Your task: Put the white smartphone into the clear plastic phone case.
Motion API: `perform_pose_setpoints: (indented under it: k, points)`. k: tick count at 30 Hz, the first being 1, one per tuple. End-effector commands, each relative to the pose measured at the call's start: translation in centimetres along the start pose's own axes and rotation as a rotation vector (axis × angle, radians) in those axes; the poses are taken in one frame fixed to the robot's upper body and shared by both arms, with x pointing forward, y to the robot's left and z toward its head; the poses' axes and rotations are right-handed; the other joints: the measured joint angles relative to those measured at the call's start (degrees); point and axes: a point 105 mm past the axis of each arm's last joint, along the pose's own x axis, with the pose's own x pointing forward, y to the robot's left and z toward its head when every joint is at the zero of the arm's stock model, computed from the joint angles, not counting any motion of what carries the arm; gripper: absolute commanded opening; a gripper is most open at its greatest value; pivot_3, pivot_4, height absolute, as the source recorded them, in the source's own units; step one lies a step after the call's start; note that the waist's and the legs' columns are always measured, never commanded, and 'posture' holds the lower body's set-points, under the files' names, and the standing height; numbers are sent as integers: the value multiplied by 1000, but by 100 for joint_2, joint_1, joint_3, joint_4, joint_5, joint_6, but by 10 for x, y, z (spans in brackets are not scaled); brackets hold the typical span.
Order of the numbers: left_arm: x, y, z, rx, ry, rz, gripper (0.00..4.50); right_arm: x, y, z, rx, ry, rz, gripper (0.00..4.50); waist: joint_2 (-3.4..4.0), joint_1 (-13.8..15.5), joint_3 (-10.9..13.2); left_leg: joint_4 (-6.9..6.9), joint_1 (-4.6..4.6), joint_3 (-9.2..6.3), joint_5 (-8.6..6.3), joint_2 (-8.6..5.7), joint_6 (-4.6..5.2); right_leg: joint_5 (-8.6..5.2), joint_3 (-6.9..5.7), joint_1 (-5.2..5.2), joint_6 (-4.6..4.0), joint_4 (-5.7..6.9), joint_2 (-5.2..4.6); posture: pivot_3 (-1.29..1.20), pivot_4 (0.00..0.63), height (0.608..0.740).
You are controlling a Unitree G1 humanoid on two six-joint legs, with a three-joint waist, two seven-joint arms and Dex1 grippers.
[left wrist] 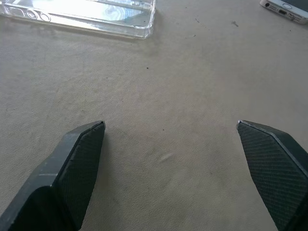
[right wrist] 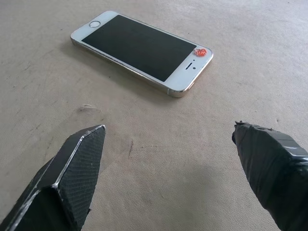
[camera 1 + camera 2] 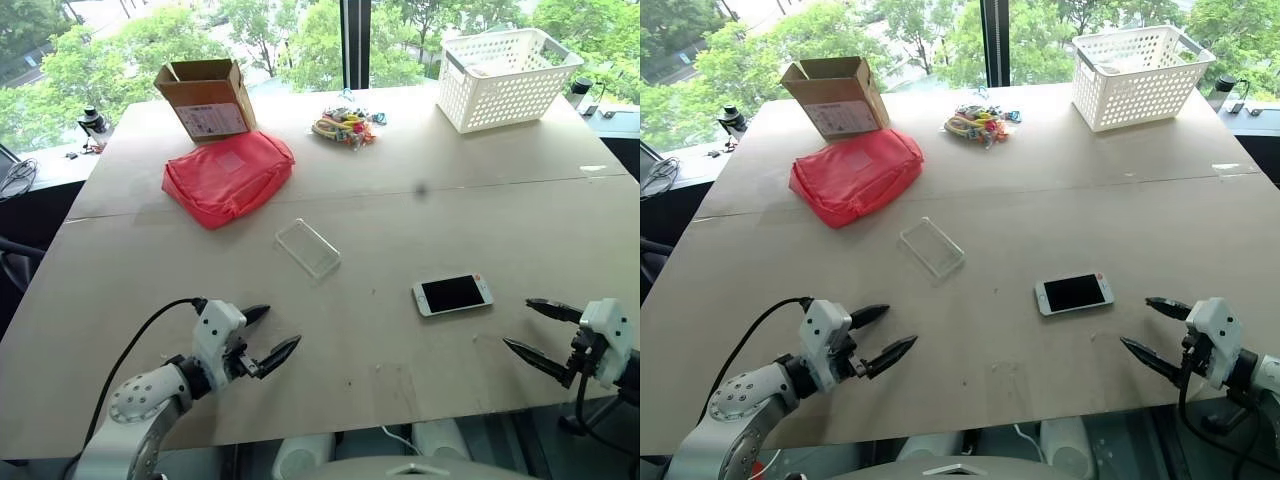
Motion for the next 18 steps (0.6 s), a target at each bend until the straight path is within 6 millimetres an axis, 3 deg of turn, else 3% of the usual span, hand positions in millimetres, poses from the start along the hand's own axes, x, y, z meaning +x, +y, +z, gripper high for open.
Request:
perform_pose_setpoints:
  k: [1, 18]
  points:
    - [1, 0, 4, 42, -22, -18, 4456, -4, -5, 8, -39, -23, -21, 4500, 0, 0, 0, 0, 0, 0, 0, 0, 0, 0, 0, 0, 0, 0, 0, 0, 150, 740]
    - [-1, 8, -4, 55, -25, -37, 4456, -1, -2, 8, -42, -35, -29, 4500, 2, -4, -2, 0, 2, 3, 0, 0, 0, 0, 2, 1, 0, 0, 0, 0, 150, 740]
